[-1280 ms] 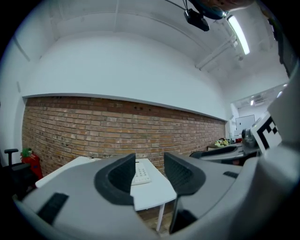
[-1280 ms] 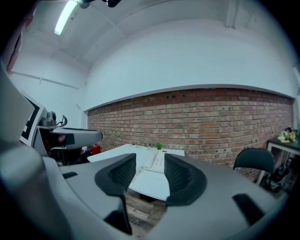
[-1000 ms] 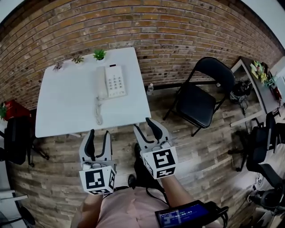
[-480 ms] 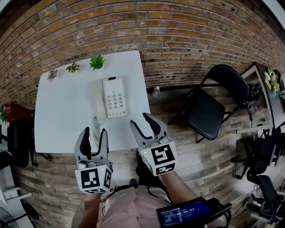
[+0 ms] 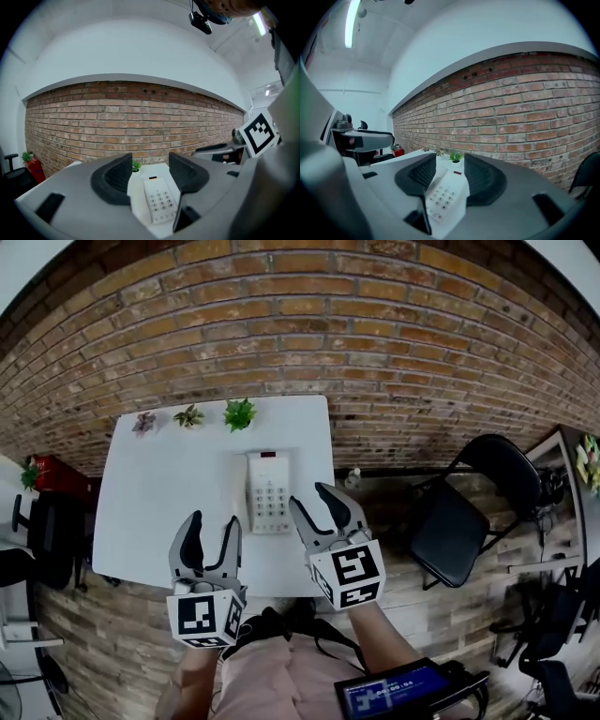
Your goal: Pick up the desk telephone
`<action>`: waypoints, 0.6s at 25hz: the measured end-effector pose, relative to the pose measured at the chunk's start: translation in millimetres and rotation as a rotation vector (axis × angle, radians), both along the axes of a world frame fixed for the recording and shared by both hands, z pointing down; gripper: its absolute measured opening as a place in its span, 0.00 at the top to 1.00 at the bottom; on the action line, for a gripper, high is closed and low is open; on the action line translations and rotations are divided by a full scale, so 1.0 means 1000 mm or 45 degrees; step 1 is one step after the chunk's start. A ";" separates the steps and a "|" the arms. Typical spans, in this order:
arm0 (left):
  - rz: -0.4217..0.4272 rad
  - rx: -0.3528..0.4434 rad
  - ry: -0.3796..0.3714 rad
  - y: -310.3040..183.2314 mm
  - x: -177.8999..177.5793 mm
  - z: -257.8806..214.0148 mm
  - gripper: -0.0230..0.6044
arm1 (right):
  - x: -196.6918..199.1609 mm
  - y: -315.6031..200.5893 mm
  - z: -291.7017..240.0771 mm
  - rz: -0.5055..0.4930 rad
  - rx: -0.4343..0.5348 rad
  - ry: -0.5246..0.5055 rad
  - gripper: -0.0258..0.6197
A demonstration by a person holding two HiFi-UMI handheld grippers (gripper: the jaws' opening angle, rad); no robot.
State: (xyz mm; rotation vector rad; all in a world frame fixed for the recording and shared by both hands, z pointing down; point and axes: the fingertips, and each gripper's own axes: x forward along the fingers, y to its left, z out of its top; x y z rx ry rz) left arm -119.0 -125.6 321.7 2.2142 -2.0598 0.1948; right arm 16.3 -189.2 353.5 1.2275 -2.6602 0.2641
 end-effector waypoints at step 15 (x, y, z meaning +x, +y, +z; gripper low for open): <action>0.119 -0.110 0.081 -0.068 -0.033 0.034 0.49 | -0.032 -0.064 0.018 0.048 -0.059 0.048 0.66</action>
